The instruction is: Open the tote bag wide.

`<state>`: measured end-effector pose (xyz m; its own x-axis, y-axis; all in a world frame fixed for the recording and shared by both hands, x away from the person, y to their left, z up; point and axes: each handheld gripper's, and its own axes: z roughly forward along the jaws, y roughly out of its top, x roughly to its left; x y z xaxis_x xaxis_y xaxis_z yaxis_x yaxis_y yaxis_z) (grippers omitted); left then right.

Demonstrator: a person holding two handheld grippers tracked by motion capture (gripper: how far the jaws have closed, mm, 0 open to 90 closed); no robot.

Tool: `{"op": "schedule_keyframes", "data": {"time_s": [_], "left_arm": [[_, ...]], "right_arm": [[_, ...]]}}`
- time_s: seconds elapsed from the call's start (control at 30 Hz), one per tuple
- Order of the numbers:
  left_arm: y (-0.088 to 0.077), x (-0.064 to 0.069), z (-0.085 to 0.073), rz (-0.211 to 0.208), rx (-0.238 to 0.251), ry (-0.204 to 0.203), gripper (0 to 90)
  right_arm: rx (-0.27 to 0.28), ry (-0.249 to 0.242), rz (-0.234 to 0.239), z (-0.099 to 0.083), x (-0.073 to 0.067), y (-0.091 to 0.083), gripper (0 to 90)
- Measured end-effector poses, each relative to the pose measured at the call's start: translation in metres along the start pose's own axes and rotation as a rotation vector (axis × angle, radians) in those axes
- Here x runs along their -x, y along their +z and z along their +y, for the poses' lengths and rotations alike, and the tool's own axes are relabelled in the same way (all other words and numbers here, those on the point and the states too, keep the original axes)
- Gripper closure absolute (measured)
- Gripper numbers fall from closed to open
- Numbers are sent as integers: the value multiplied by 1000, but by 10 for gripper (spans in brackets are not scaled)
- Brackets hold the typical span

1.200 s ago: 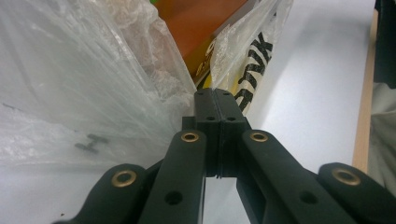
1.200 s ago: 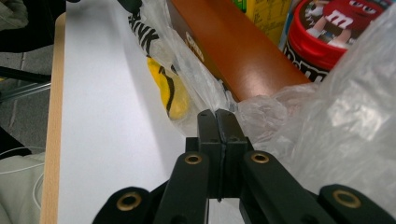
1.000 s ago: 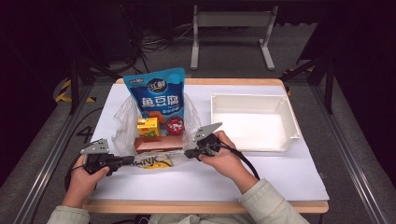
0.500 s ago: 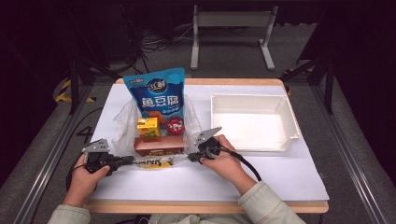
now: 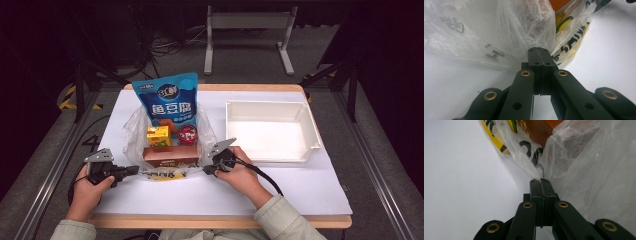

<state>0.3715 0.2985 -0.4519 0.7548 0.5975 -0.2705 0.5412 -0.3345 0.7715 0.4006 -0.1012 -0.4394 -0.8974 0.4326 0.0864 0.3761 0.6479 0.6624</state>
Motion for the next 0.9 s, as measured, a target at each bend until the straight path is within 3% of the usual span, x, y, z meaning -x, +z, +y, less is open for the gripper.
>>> {"op": "schedule_keyframes", "data": {"time_s": [0.07,0.1,0.27,0.43,0.5,0.7,0.87,0.9], "left_arm": [[-5,3,2,-10,12,-9,835],[-10,8,6,2,12,-6,739],[-22,17,14,36,49,16,564],[-37,26,25,85,127,24,467],[-41,29,30,107,172,29,390],[-47,30,49,221,271,44,363],[-37,21,53,246,276,40,455],[-35,19,53,243,272,41,525]], "right_arm": [[2,2,0,0,-1,-1,900],[4,1,1,1,-1,-1,900],[6,-2,3,1,-2,0,900],[5,-1,4,2,-1,0,900],[6,-1,4,2,-1,0,900],[9,1,6,2,-1,-1,900],[9,0,6,2,-1,-1,900],[10,0,6,2,-1,-1,900]]}}
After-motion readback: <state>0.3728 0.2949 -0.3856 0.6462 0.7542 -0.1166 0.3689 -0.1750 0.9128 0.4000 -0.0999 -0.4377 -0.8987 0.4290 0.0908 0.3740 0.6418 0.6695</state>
